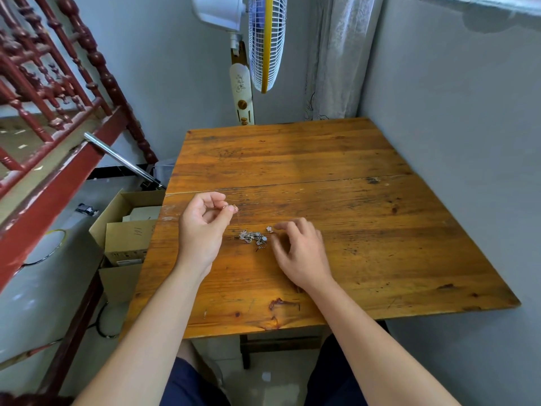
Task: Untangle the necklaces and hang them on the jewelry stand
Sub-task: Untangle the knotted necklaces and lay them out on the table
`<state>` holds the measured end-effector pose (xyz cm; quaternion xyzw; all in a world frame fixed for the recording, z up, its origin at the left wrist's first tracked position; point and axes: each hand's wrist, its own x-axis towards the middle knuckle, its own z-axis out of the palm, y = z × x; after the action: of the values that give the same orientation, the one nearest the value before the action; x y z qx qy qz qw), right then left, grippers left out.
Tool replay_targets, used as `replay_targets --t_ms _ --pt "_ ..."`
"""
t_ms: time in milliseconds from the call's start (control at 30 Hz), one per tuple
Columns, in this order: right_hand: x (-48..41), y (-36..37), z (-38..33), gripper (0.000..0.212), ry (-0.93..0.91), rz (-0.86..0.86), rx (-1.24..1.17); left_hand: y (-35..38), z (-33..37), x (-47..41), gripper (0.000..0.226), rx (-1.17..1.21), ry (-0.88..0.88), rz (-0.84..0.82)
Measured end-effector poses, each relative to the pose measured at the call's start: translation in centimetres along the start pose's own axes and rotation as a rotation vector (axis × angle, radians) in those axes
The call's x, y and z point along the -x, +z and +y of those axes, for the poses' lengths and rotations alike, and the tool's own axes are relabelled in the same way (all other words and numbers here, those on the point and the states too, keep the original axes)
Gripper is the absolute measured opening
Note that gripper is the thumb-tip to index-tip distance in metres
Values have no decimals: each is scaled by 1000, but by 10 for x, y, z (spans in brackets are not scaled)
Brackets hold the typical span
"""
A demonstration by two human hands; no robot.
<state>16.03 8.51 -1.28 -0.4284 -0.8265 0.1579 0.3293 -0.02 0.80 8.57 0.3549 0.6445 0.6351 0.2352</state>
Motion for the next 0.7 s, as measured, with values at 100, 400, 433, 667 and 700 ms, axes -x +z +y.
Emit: replay_targets --t_ms 100,400,433,667,700 --pt "3 0 -4 33 -140 -67 34 1 -1 4 26 50 -24 -59" --pt "-8 7 -33 32 -4 -200 -457 -1 7 6 31 36 -8 -165" --pt "-11 5 -35 24 -5 -142 -482 -2 7 6 31 -3 9 -140" --pt "-25 -18 -30 19 196 14 -577 -25 -8 -2 27 -451 141 147" --pt "-25 -21 -26 21 246 16 -593 -29 -10 -4 27 -434 123 161"
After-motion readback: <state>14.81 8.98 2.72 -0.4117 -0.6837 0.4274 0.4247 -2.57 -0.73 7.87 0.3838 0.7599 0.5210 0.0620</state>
